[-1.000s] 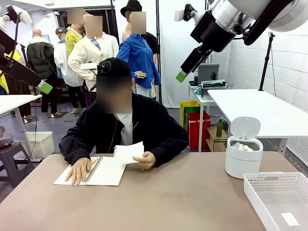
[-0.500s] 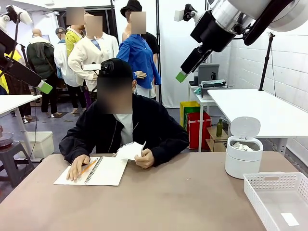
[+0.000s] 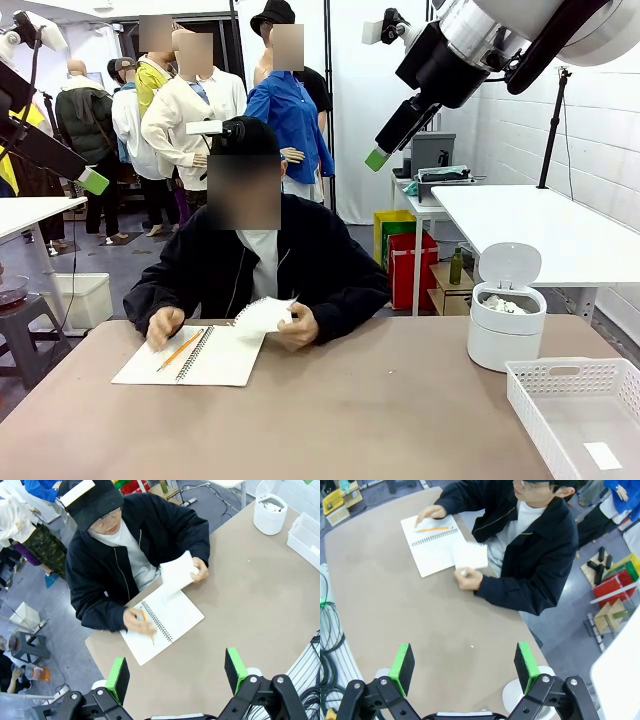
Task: Sort the paper based on its condition.
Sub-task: If a person hands you a paper, place it in the Organizing basket , and if it's crumpled, put it in the Trash can.
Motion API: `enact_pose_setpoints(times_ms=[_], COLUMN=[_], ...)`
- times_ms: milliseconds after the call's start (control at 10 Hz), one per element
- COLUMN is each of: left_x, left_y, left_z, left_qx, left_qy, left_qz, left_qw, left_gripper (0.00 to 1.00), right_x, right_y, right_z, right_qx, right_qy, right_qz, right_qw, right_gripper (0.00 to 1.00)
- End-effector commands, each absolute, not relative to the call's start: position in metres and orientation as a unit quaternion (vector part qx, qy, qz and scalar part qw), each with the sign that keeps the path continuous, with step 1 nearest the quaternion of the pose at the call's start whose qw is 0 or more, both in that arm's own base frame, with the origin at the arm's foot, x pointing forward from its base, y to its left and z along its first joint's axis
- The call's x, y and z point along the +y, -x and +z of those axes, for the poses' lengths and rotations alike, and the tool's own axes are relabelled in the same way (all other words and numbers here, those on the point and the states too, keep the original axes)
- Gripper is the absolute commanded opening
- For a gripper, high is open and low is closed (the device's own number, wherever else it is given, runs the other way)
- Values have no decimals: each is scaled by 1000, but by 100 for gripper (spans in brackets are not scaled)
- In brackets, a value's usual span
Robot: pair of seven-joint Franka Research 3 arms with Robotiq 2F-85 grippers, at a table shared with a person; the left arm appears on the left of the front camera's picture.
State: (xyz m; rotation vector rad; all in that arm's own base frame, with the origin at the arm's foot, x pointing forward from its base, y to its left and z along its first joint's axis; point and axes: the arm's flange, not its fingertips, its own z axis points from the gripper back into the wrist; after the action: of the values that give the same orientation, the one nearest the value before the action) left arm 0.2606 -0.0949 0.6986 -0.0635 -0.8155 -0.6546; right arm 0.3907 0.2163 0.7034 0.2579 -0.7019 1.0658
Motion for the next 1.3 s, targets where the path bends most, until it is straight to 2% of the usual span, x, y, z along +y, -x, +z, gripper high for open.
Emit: enact_pose_setpoints(times_ms=[0,1200], left_x=[-94,-94], left_y=[-260,-260], left_z=[699,699], left_qx=[-390,-390], left_qy=[30,30], left_qz=[-312,-312], left_qw=[866,866], left_gripper=[100,100], right_x=[216,216], right_y=[-391,-391], right_z=[704,704], right_qx=[-327,-327], right_qy=[-121,-121], right_qz=[495,495], right_qw=[796,796], right_gripper=[100,100])
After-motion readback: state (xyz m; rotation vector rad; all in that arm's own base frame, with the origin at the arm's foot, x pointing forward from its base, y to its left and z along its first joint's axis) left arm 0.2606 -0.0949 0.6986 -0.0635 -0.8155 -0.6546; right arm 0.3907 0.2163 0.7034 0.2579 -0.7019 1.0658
